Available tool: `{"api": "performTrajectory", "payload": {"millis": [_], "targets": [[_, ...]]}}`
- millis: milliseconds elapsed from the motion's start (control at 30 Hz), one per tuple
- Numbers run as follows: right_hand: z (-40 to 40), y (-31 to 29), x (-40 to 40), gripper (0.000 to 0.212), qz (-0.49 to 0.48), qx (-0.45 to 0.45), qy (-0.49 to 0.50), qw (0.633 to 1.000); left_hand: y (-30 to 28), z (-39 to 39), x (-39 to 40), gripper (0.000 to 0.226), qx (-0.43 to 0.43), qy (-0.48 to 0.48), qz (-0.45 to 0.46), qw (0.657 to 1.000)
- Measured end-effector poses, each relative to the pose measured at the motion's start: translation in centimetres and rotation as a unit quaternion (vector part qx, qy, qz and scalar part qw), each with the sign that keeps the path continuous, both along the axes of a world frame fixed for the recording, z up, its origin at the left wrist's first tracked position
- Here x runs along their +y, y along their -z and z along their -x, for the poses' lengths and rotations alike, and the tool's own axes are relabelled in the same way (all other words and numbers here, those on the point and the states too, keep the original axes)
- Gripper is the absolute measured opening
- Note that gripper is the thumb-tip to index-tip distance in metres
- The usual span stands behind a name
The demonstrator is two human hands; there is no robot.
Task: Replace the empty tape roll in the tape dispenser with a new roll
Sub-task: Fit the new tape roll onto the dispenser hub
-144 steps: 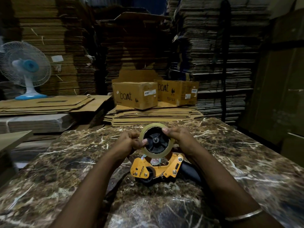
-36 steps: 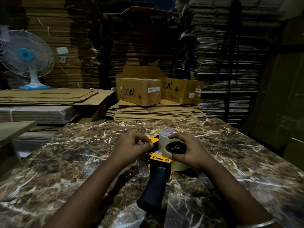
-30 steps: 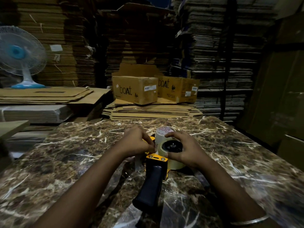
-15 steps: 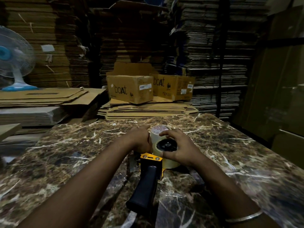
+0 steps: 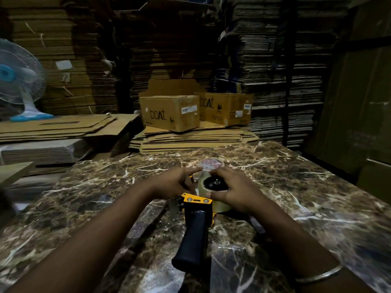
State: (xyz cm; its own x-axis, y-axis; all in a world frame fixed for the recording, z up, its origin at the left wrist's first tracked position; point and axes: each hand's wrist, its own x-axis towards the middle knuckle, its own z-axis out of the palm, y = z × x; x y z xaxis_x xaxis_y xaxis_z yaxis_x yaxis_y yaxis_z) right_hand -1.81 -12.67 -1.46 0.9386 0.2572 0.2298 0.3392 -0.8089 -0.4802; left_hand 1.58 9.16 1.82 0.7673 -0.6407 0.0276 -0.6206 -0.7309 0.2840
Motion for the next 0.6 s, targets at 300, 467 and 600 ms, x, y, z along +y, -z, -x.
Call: {"api": "performTrajectory", "payload": {"millis": [300,467,600], "targets": [[0.6,-0.5,1.0,0.083,0.018,0.039,0.019,0.999,1.7,1.3,1.5,0.014,-0.016,-0.012,0.092,0.996],[1.1,-0.8,2.0,0.081,0.032,0.041,0.013,0.999,2.9,1.9,2.6,0.015,-0.015,-0.03,0.146,0.989],[1.8,-0.9,2.6,0.1,-0.025,0.02,-0.045,0.998,2.9,2.2,3.1,0.019,-0.03,-0.022,0.14,0.989]]}}
